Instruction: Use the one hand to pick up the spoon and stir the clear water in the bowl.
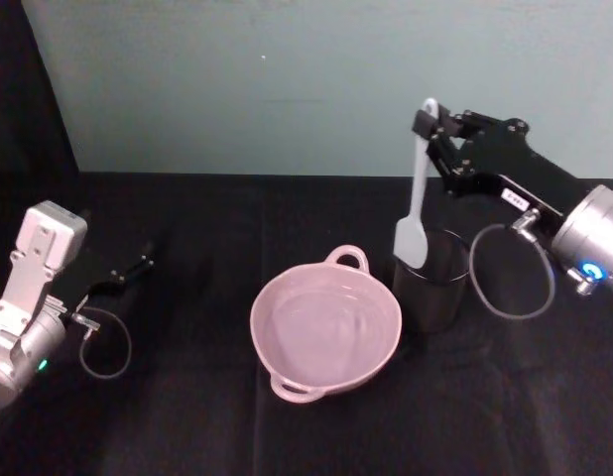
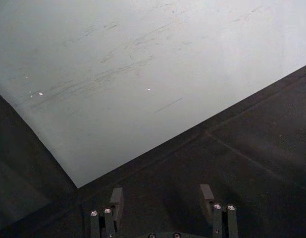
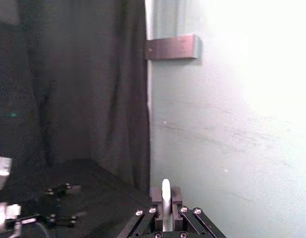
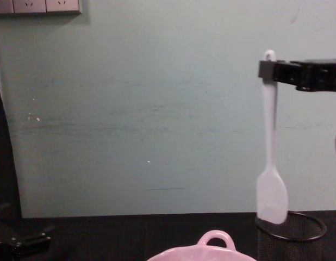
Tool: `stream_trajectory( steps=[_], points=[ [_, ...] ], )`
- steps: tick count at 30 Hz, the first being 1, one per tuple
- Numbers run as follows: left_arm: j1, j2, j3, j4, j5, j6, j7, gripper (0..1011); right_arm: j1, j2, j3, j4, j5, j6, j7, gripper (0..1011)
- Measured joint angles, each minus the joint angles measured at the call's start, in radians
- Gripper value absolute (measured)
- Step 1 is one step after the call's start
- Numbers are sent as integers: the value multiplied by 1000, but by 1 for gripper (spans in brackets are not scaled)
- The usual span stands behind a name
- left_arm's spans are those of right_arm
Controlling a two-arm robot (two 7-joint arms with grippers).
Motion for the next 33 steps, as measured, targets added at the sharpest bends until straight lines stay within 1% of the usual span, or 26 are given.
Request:
stream_trajectory(
  steps=[5,8,14,24,27,30,32,33],
  points=[
    [0,0,0,0,0,0,0,1005,0,-3,23,38,6,-11,-2,110],
    [0,0,0,0,0,0,0,1005,4,-8,30,55,9,-17,-2,110],
    [0,0,0,0,0,0,0,1005,12,-22,32,88,10,-26,0,110],
    [0,0,0,0,0,0,0,1005,13,-60,29,181,22,-57,10,110],
    [0,0,0,0,0,0,0,1005,8,-72,30,209,28,-65,11,110],
    [0,0,0,0,0,0,0,1005,-1,-87,35,241,45,-79,18,110],
    [0,0,0,0,0,0,0,1005,-8,-105,41,274,69,-98,30,110],
    [0,0,0,0,0,0,0,1005,-8,-105,41,274,69,-98,30,110]
  ],
)
